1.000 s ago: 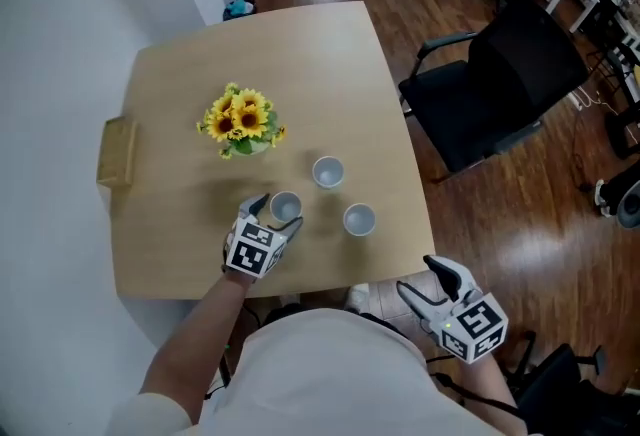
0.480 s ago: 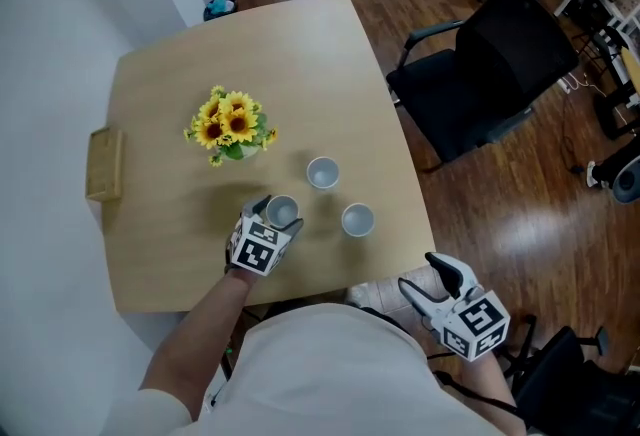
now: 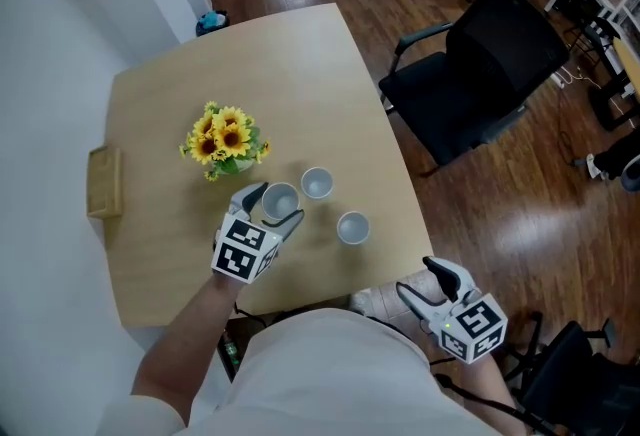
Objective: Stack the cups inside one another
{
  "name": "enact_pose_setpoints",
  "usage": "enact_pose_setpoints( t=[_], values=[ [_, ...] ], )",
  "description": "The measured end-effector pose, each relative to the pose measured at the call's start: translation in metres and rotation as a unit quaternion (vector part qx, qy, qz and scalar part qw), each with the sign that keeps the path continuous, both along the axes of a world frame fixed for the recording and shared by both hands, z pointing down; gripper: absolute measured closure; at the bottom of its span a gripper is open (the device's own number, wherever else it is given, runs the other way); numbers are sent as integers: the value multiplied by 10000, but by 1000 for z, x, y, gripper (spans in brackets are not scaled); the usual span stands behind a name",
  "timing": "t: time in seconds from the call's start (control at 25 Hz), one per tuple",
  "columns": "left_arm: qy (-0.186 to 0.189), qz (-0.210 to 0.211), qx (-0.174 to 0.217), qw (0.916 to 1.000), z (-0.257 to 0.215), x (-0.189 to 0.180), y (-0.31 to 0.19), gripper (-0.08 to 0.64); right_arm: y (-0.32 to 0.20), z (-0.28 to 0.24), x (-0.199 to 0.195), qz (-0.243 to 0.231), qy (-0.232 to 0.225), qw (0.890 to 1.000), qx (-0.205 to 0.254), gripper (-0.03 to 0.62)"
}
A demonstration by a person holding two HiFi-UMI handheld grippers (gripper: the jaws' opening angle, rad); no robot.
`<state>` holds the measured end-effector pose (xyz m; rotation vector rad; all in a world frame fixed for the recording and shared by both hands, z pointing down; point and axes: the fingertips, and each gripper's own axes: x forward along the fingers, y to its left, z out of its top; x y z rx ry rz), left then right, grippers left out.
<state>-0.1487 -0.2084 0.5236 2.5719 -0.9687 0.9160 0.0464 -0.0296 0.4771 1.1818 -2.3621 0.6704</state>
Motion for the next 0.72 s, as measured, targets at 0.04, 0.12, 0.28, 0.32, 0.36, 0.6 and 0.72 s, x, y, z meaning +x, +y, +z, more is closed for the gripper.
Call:
enact_pose_setpoints(
  t=[0.04,0.12,0.28,0.32,0.36,0.6,0.72],
  values=[
    [38,40,39,10000,-7,5,-4,181,0,0,2,23,-17,10000,8,319],
    [78,110,92,9999,-15,16,-13,181,0,0,7,100,-41,9999,2,319],
    [57,222,110,9997,-15,39,-30,180,7,3,21,249,-71,9996,-62,319],
    [32,249,100,9996,-12,44,-34,180,8,4,25,286,-71,9995,-72,319],
    [3,272,83,9996,-8,49,-38,179,10,4,30,334,-72,9994,-77,319],
    [-118,242,-21,9996,14,67,-54,179,20,3,62,650,-42,9978,-128,319],
    [-155,212,-124,9996,26,72,-57,177,26,5,74,745,-26,9971,-151,319]
  ],
)
